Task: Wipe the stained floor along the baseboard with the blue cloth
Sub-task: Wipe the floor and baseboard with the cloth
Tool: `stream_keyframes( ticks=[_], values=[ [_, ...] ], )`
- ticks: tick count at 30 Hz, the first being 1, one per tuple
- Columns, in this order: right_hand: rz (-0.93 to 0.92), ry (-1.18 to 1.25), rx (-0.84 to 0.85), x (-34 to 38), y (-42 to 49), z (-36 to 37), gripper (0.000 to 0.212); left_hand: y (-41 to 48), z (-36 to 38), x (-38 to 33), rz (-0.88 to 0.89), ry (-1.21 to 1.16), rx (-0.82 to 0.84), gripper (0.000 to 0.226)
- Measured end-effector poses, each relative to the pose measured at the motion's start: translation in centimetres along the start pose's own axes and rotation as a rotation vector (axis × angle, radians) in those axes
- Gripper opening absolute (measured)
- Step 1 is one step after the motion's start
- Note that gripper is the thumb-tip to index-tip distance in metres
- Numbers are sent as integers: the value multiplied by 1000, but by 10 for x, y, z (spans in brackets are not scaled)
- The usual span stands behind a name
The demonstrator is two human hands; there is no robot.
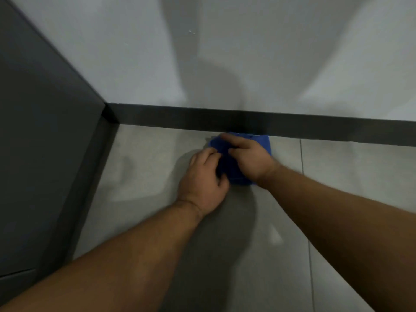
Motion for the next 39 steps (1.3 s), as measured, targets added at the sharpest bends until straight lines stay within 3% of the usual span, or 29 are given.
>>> stream_keyframes(
  ticks=[1, 3, 5, 7, 9, 12, 16, 19, 22, 30, 33, 39],
  values=[
    [14, 117, -117, 1, -6, -10, 47, 2, -1, -11, 43, -5, -27, 47],
    [-5, 107, -399, -6, -20, -39, 44, 9, 4, -35, 145, -6, -48, 42],
    [-21, -131, -619, -24, -37, -71, 35, 21, 19, -59, 207, 20, -39, 35],
    [20, -390, -684, -48, -48, -98, 26, 32, 42, -71, 120, 89, 38, 41],
    [87, -600, -586, -70, -52, -106, 28, 36, 65, -67, -15, 218, 180, 56],
    [33, -763, -449, -82, -55, -102, 36, 24, 78, -51, 7, 348, 285, 60],
    [35, -821, -442, -92, -60, -100, 52, 2, 56, -12, 31, 395, 229, 67],
    [34, -849, -434, -95, -61, -95, 54, 0, 30, 34, -72, 470, 208, 82],
    [57, -873, -413, -94, -60, -92, 54, 13, 16, 71, -180, 519, 210, 82],
    [83, -939, -326, -94, -55, -91, 58, 48, 39, 64, -315, 546, 251, 80],
    [83, -940, -327, -95, -54, -92, 57, 44, 48, 47, -239, 551, 275, 82],
    [33, -957, -281, -93, -53, -102, 56, 2, 56, 12, 307, 456, 334, 84]
  ],
)
Point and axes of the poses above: each hand's wrist, its own y-axis towards the middle knuckle, its own z-axis out of the palm, x = y × z, the point moved 6 cm from there along y, towards the middle knuckle, and after that the axes turned 13 degrees about -x, right-handed, at the moved point
